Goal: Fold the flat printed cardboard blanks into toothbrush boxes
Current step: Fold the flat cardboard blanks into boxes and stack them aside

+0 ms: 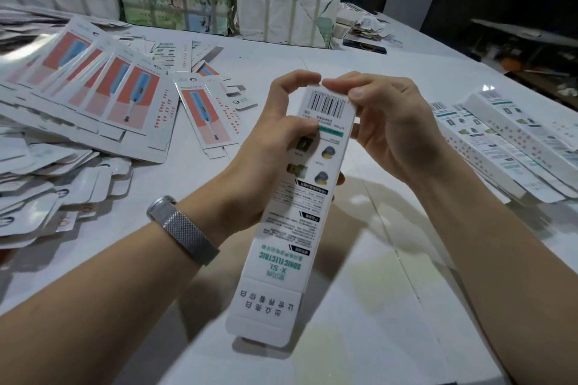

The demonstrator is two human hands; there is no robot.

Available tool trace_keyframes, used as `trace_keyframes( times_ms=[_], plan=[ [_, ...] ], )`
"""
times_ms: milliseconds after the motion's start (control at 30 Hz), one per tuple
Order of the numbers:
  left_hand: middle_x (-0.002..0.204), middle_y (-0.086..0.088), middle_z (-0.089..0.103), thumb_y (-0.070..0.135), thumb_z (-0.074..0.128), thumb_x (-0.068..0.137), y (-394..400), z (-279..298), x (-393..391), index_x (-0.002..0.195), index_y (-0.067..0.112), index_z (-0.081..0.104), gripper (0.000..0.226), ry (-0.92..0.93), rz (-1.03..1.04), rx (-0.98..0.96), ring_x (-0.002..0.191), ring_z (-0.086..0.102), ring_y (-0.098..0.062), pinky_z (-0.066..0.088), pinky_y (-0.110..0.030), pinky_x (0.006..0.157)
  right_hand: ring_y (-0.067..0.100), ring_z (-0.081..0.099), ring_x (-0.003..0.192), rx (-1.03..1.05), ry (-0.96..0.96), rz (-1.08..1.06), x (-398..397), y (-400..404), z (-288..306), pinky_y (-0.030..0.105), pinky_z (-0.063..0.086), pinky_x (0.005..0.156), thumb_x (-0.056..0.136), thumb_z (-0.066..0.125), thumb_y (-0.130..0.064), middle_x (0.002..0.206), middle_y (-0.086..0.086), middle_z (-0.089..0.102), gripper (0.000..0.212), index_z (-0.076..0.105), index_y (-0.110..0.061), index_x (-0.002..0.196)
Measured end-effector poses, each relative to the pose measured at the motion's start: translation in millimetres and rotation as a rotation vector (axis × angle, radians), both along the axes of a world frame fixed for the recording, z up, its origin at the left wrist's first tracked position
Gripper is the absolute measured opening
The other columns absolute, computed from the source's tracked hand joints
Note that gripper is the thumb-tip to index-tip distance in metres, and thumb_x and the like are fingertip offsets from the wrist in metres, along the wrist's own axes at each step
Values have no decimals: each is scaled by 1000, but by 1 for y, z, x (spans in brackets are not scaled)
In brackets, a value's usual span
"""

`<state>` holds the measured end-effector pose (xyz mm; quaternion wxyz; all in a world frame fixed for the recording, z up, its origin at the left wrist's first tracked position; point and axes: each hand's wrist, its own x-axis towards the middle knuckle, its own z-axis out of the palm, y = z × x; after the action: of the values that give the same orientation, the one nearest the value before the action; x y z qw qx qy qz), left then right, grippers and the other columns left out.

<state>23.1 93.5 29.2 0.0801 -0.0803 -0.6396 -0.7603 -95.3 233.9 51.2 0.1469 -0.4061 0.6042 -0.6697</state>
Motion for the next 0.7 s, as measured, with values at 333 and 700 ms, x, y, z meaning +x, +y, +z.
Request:
trace_keyframes(
  times_ms=[333,700],
  plan=[
    [88,-24,65,12,33,103,-1,-1,-3,124,32,40,30,2,-9,73,71,65,-41,58,-47,59,26,64,83,-102,-2,-32,6,-7,-6,42,51,67,87,62,-12,87,6,64,16,77,-9,82],
    [85,-11,71,8,36,103,4,0,-11,123,31,37,30,15,131,115,75,66,-33,57,-45,64,21,63,84,113,373,-444,15,-16,-11,32,50,68,96,64,-18,100,4,63,15,72,-14,109]
  ],
)
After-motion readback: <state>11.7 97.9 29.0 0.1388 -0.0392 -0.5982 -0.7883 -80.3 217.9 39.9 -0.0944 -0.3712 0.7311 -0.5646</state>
